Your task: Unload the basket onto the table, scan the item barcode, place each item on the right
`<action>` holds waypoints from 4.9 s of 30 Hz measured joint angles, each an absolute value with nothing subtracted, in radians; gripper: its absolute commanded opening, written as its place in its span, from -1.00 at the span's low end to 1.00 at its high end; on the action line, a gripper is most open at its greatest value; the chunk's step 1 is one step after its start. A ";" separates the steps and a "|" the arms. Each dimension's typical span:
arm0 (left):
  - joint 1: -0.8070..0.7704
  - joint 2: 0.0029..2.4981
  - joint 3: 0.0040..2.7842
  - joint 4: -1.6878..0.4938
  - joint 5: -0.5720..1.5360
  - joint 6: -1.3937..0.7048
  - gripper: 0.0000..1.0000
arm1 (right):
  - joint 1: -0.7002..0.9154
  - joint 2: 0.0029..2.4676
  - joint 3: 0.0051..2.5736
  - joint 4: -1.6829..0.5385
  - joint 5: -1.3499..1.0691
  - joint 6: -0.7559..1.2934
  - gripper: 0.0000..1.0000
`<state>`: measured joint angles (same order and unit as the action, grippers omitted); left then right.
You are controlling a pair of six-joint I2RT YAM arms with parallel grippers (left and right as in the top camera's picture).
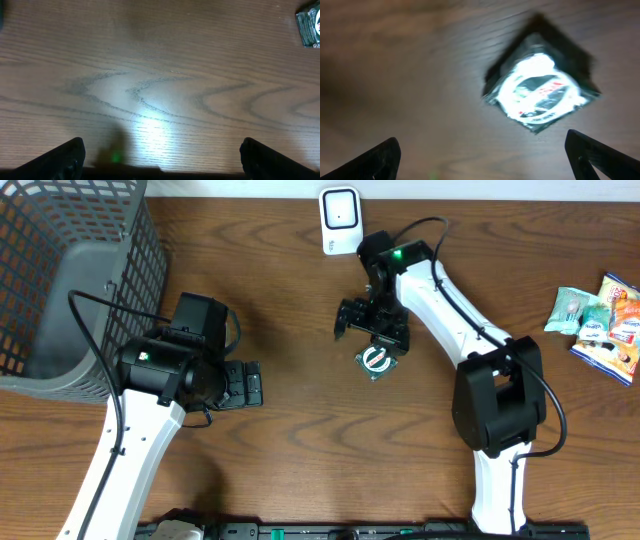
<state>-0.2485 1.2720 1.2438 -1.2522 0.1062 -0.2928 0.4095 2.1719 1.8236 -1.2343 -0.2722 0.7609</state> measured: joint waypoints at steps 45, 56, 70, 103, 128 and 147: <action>-0.249 1.272 1.244 -1.252 0.106 -0.292 0.96 | 0.440 2.171 1.723 -1.161 -0.134 0.316 0.35; -0.249 1.272 1.244 -1.252 0.107 -0.292 0.95 | 0.492 2.164 1.752 -1.208 -0.006 0.185 0.64; -0.249 1.272 1.244 -1.252 0.107 -0.292 0.95 | 0.473 2.161 1.651 -1.055 0.062 0.731 0.99; -0.249 1.272 1.244 -1.252 0.106 -0.292 0.96 | 0.530 2.157 1.911 -1.236 -0.011 -0.276 0.29; -0.249 1.272 1.244 -1.252 0.106 -0.293 0.95 | 0.526 2.157 1.810 -1.083 0.011 0.554 0.99; -0.249 1.272 1.244 -1.252 0.106 -0.292 0.96 | 0.526 2.157 1.641 -0.858 0.022 0.960 0.89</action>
